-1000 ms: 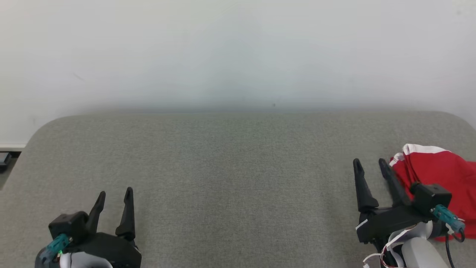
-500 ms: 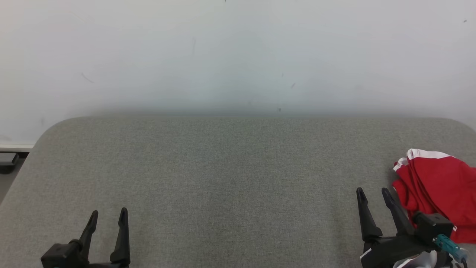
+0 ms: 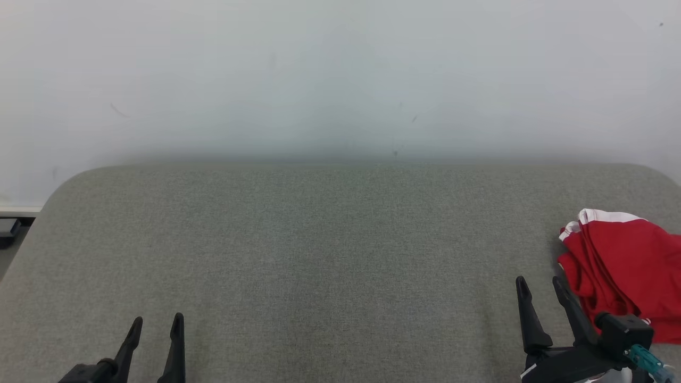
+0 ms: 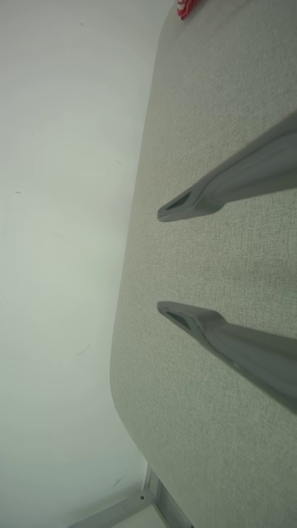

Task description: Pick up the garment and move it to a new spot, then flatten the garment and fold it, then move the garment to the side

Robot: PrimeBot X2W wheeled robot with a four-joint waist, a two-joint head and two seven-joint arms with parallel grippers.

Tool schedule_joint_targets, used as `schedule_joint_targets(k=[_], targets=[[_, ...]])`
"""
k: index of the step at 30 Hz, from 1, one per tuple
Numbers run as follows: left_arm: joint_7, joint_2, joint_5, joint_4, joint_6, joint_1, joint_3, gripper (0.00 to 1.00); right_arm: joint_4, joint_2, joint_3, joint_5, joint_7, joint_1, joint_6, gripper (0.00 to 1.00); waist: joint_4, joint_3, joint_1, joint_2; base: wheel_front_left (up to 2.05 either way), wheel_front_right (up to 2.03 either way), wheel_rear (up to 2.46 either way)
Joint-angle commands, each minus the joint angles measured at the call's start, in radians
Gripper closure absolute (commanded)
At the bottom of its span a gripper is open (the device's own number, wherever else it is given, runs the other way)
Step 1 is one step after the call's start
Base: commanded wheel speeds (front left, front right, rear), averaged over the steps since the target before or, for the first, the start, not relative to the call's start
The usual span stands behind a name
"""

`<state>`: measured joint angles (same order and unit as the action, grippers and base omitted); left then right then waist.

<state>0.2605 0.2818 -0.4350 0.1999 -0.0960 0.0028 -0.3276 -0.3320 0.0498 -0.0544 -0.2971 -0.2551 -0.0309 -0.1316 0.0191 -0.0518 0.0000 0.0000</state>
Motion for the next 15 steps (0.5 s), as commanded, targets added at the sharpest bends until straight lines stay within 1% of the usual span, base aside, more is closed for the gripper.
schedule_joint_targets(k=[1,4,5,11,12,15], targets=[[0.006,0.0,-0.004,0.003,0.006,0.013,0.01,0.0,0.003,0.002,-0.002,0.006,-0.001,0.002,0.002,0.0,-0.005,0.002,0.0,0.0,0.0,0.0,0.0],[0.006,-0.01,-0.022,0.007,0.011,0.013,0.024,0.0,0.004,0.002,-0.003,0.01,0.005,-0.001,0.002,0.0,-0.016,0.006,0.0,0.0,0.0,0.0,0.0],[0.006,-0.008,-0.015,-0.002,0.016,0.009,0.028,0.0,0.005,0.002,-0.002,0.011,0.007,-0.003,0.002,0.0,-0.019,0.008,0.0,0.0,0.0,0.0,0.0],[0.006,-0.03,-0.004,-0.013,0.009,0.021,0.054,0.0,0.001,0.002,-0.003,0.017,0.019,-0.005,0.002,0.0,-0.032,0.013,0.0,0.0,0.0,0.0,0.0],[0.007,-0.031,0.006,-0.009,0.016,0.024,0.051,0.0,-0.001,0.002,-0.005,0.021,0.021,-0.008,0.002,0.0,-0.036,0.013,0.0,0.0,0.0,0.0,0.0],[0.007,-0.033,0.015,-0.006,0.016,0.025,0.061,0.0,-0.003,0.002,-0.006,0.03,0.021,-0.01,0.002,0.0,-0.042,0.014,0.0,0.0,0.0,0.0,0.0]])
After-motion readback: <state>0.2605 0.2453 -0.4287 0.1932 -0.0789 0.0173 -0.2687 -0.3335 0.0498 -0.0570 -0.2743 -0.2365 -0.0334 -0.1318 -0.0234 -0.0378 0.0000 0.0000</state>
